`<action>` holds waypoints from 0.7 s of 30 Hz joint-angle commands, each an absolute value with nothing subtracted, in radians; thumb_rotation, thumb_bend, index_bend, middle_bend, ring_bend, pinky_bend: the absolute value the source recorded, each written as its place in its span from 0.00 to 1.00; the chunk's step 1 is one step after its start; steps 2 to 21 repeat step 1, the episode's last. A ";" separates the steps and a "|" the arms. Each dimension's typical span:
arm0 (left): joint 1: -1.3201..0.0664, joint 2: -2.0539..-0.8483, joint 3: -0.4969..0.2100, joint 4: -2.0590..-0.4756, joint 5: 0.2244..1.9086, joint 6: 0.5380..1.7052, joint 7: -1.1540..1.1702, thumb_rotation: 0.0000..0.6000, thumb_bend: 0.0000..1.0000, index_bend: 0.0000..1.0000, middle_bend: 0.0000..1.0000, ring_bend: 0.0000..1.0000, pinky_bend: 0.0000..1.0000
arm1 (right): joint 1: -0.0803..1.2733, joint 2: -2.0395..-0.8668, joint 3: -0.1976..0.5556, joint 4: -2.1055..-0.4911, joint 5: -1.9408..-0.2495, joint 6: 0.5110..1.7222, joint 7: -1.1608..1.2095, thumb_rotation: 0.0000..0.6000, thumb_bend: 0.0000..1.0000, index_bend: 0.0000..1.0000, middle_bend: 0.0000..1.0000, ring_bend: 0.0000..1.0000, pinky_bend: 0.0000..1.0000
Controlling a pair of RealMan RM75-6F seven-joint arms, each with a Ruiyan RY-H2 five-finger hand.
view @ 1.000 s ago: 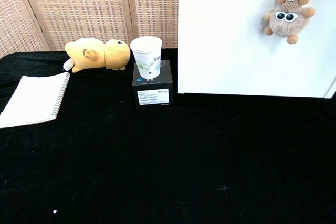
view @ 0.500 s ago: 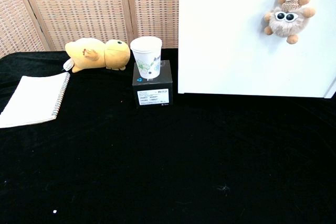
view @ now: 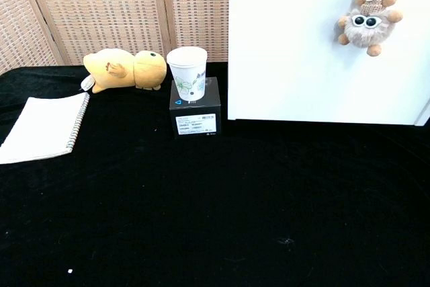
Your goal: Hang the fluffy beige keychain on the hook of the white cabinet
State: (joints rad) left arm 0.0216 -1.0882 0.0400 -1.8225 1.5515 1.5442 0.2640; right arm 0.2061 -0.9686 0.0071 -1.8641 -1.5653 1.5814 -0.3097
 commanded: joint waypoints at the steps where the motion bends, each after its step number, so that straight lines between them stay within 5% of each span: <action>1: 0.027 -1.086 0.042 -1.819 1.563 1.557 0.254 1.00 0.00 0.00 0.00 0.00 0.00 | 0.176 -0.973 -0.014 -1.874 -1.555 1.581 -0.313 1.00 0.00 0.00 0.00 0.00 0.00; 21: 0.027 -1.086 0.042 -1.819 1.563 1.557 0.254 1.00 0.00 0.00 0.00 0.00 0.00 | 0.176 -0.973 -0.014 -1.874 -1.555 1.581 -0.313 1.00 0.00 0.00 0.00 0.00 0.00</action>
